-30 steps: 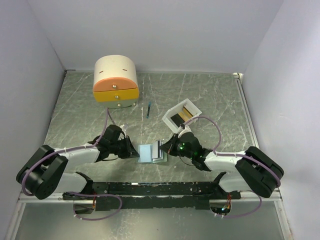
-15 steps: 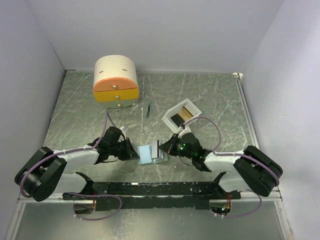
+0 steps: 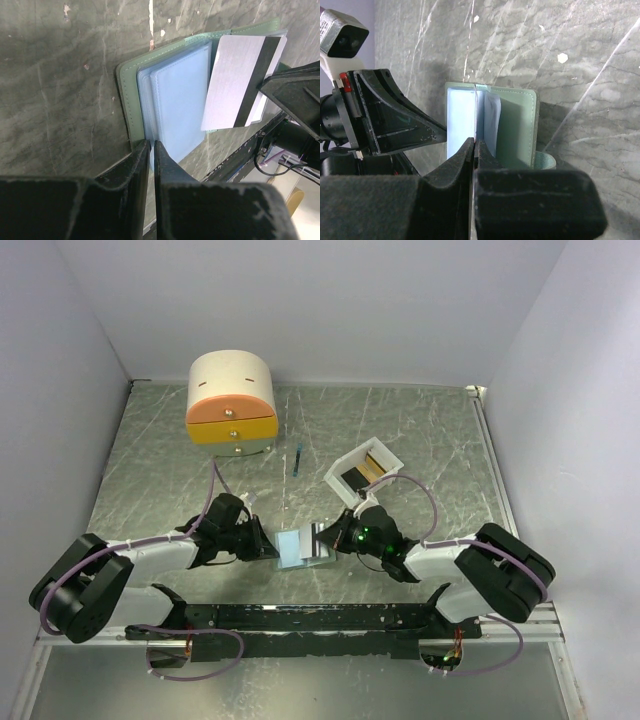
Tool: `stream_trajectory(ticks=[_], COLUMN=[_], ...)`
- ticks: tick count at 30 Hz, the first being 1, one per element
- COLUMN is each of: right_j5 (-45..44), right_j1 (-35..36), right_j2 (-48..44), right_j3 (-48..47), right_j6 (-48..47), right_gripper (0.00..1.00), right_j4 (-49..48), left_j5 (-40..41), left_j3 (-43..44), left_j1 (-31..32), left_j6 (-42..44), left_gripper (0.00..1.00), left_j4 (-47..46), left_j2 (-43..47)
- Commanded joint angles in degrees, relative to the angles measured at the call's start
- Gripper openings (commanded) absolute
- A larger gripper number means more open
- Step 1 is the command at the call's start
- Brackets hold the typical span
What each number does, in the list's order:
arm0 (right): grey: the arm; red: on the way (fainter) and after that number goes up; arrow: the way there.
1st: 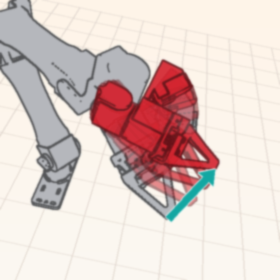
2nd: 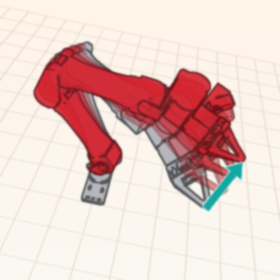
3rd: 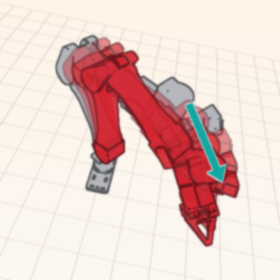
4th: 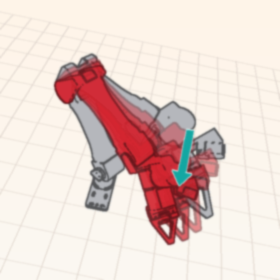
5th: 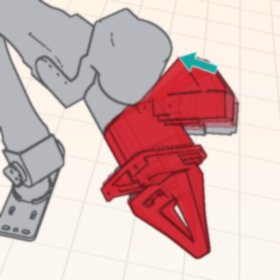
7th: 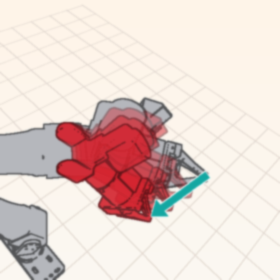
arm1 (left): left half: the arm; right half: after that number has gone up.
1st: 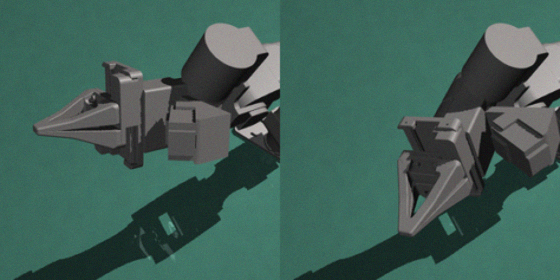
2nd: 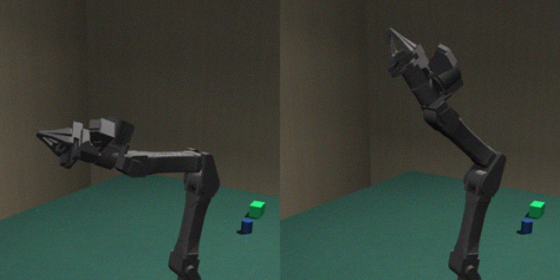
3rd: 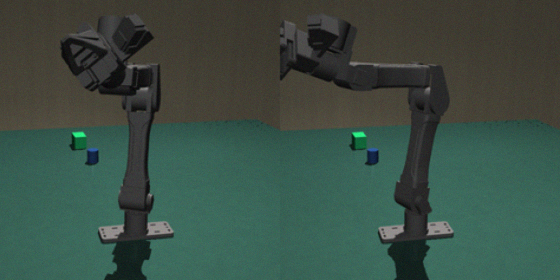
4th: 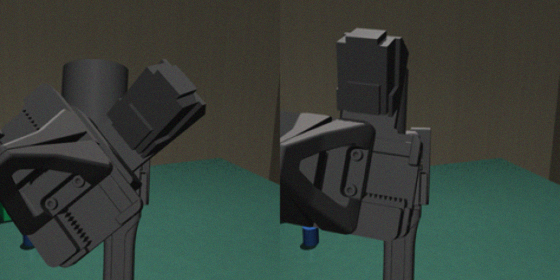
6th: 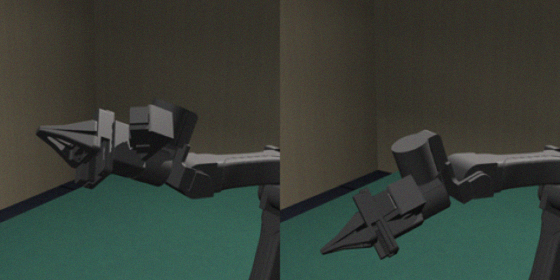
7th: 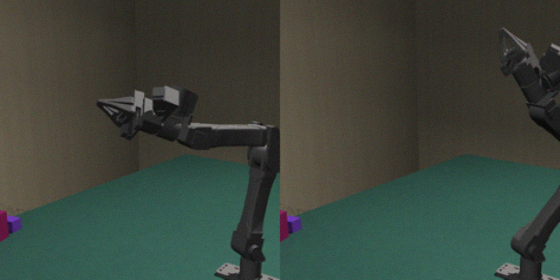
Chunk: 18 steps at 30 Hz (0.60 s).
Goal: Put the credit cards into the card holder
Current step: Insert the credit card into the card holder.
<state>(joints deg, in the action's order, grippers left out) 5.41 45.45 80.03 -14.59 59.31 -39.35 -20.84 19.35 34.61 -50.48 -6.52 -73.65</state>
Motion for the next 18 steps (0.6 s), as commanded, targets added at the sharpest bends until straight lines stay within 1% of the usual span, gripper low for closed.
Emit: stream_trajectory(ticks=[1, 6, 18], right_j5=[0.61, 0.66, 1.27], right_j1=[-0.01, 0.05, 0.03], right_j2=[0.69, 0.52, -0.04], right_j3=[1.29, 1.91, 1.02], right_j6=[-1.08, -1.21, -2.86], right_gripper=[0.0, 0.0, 0.0], right_j4=[-2.03, -1.84, 3.11], left_j5=[1.23, 1.23, 2.22], left_j3=[-0.02, 0.07, 1.64], left_j1=[0.46, 0.5, 0.44], left_j6=[0.47, 0.6, 1.83], left_gripper=[0.2, 0.2, 0.2], left_j4=[-0.7, -0.98, 0.05], left_j2=[-0.44, -1.11, -2.9])
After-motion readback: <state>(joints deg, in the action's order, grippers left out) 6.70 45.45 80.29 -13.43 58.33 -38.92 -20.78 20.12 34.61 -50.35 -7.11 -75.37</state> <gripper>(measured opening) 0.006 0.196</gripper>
